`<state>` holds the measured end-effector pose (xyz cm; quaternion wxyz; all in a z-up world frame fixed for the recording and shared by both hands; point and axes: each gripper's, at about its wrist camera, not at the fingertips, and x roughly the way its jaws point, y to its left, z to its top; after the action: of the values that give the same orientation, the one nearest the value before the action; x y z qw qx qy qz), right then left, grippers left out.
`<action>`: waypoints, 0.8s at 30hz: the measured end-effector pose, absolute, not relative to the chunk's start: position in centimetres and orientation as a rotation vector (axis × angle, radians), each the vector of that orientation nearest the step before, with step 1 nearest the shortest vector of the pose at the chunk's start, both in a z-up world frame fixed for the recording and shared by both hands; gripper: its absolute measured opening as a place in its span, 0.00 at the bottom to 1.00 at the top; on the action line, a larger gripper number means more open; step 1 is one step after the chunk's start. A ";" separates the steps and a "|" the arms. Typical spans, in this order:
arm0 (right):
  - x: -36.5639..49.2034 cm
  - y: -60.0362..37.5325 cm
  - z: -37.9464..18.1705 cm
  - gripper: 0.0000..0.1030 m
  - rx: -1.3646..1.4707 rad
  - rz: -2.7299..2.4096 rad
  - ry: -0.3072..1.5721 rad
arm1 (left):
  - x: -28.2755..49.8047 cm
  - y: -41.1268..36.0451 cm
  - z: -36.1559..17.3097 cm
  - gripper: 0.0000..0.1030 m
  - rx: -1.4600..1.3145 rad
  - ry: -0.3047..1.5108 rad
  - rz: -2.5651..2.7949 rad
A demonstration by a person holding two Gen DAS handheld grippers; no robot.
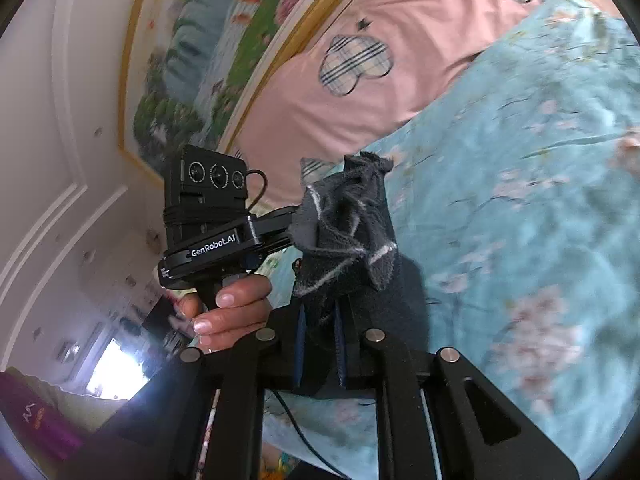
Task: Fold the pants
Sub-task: 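Lift the gripped pant edge with both tools and fold it over again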
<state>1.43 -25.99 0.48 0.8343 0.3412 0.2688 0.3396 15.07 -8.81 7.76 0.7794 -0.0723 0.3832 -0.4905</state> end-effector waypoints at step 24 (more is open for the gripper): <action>5.3 -13.5 -4.0 0.14 0.462 0.843 0.845 | 12.1 5.2 -0.6 0.10 -0.357 0.874 -0.742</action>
<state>5.32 -13.49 -4.05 0.8022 0.2158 0.3942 0.3932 12.06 5.15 -0.59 0.8252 -0.1678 0.4111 -0.3491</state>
